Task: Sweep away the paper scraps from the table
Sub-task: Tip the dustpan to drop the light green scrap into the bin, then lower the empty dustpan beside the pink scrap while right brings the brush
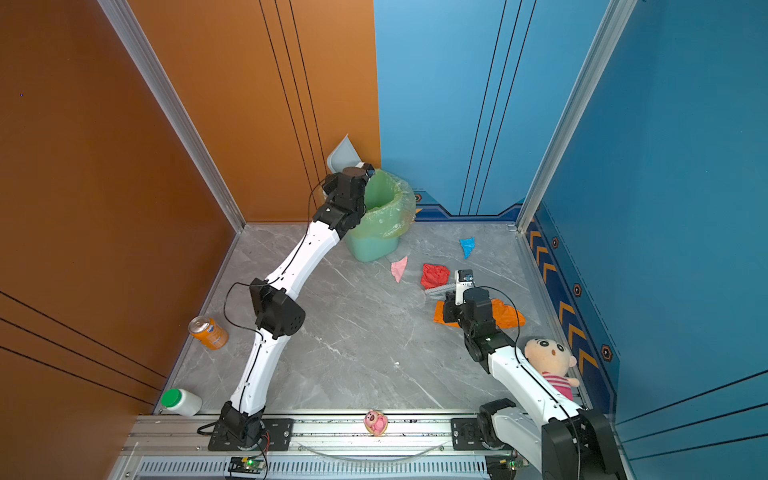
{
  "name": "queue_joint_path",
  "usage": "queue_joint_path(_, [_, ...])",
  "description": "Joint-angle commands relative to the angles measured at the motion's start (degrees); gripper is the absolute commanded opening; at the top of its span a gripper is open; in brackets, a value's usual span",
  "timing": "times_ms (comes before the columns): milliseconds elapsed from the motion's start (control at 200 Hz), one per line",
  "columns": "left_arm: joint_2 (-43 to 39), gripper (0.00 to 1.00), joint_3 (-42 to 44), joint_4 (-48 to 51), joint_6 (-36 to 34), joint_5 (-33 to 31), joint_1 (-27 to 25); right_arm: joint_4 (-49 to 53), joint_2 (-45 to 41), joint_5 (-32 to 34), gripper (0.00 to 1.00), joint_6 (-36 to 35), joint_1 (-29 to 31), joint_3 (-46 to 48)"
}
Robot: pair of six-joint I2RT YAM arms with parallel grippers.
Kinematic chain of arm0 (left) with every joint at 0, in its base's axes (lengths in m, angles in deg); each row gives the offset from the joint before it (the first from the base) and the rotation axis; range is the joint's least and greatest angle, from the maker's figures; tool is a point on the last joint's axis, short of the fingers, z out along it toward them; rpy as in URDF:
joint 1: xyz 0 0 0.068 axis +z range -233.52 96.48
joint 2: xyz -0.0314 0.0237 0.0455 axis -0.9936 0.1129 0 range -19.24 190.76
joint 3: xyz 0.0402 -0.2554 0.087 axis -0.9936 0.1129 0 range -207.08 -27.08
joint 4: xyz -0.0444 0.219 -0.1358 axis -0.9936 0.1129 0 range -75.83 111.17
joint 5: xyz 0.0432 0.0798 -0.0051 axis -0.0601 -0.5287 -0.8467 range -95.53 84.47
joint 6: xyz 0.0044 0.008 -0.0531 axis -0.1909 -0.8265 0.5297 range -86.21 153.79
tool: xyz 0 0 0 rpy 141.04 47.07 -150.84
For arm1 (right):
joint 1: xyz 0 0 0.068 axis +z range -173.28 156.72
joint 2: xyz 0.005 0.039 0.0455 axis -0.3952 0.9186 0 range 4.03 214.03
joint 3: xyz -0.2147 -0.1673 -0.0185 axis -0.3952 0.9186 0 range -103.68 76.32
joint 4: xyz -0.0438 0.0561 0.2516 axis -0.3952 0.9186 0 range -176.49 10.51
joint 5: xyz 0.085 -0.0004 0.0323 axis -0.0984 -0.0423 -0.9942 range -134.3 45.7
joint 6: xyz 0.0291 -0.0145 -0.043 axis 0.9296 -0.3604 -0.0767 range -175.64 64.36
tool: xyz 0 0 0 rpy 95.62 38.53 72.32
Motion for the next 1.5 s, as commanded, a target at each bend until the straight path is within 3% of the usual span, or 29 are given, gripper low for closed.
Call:
queue_joint_path(0, [-3.08, 0.0, -1.47, 4.66, 7.7, 3.6, 0.23, -2.11, -0.99, 1.21, 0.0, 1.55, -0.47, -0.27])
queue_joint_path(210, [-10.39, 0.0, 5.01, 10.28, 19.22, 9.63, 0.32, -2.78, 0.36, 3.27, 0.0, 2.51, -0.89, -3.01])
queue_joint_path(456, [-18.66, 0.0, 14.94, 14.34, 27.4, 13.46, -0.25, -4.24, 5.36, 3.63, 0.0, 3.82, -1.78, -9.26])
queue_joint_path(636, [-25.28, 0.0, 24.28, 17.63, 35.31, 23.5, -0.63, -4.95, 11.57, 2.67, 0.0, 4.08, -1.9, -15.12])
queue_joint_path(771, [-30.12, 0.0, 32.59, 17.55, 40.19, 27.09, -0.86, -6.37, 16.25, 1.69, 0.0, 5.18, -1.97, -19.32])
queue_joint_path(996, [-37.73, 0.0, 45.36, 17.46, 45.39, 33.15, -1.95, -8.7, 24.77, -0.02, 0.0, 6.87, -1.06, -25.98])
queue_joint_path(1166, [-44.22, 0.0, 57.26, 13.99, 50.11, 44.34, -2.05, -9.51, 31.61, -0.53, 0.0, 7.46, 1.2, -30.72])
queue_joint_path(1497, [-58.63, 0.0, 78.79, 7.88, 54.52, 46.54, -3.37, -10.6, 42.15, 0.02, 0.0, 7.64, 6.84, -36.08])
